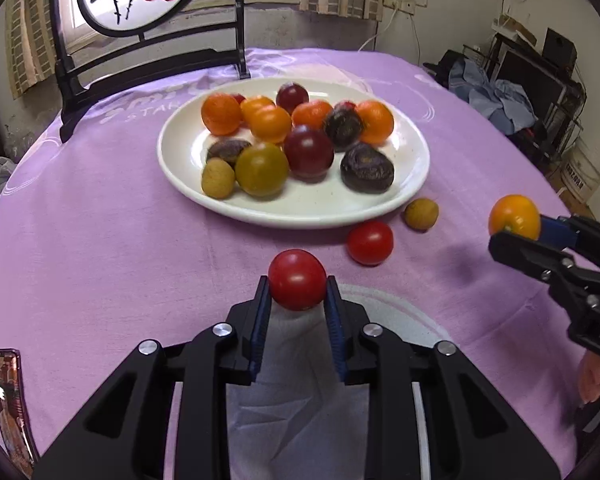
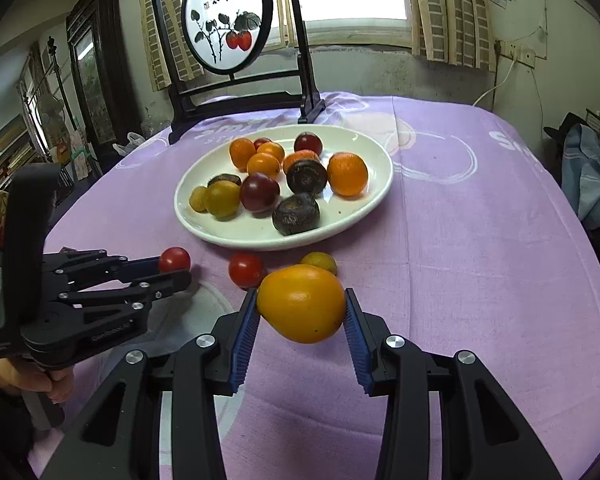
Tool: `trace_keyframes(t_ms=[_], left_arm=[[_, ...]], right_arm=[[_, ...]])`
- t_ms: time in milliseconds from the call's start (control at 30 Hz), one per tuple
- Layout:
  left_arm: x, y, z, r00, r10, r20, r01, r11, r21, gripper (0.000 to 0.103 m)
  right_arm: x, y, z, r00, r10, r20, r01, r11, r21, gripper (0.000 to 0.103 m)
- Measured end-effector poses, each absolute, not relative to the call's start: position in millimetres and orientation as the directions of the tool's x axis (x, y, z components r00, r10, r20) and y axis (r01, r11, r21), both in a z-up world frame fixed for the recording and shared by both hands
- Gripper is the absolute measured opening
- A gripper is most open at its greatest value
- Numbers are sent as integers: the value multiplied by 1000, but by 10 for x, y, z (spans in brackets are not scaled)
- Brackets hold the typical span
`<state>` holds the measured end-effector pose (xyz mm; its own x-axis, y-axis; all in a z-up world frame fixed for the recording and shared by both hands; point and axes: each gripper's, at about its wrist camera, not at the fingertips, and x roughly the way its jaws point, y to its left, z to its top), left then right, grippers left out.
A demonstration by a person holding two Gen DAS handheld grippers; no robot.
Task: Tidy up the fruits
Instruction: 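Carry both tomatoes onto the white plate and open both tools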
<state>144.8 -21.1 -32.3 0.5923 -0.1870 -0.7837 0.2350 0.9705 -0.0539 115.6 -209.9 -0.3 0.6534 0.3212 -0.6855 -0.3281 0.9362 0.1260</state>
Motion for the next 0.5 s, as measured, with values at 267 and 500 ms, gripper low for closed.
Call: trace_keyframes(t_ms=[267,500], left_arm=[[1720,-164,127,643,-209,-737,212,973,-91,26],[2251,-134,181,652,-163,-741,133,986,-100,26]], right_arm=[[1406,-1874,303,690,326,-646,-375,925,66,42],[1847,-1577,222,654,356,-668,-408,909,85,42]])
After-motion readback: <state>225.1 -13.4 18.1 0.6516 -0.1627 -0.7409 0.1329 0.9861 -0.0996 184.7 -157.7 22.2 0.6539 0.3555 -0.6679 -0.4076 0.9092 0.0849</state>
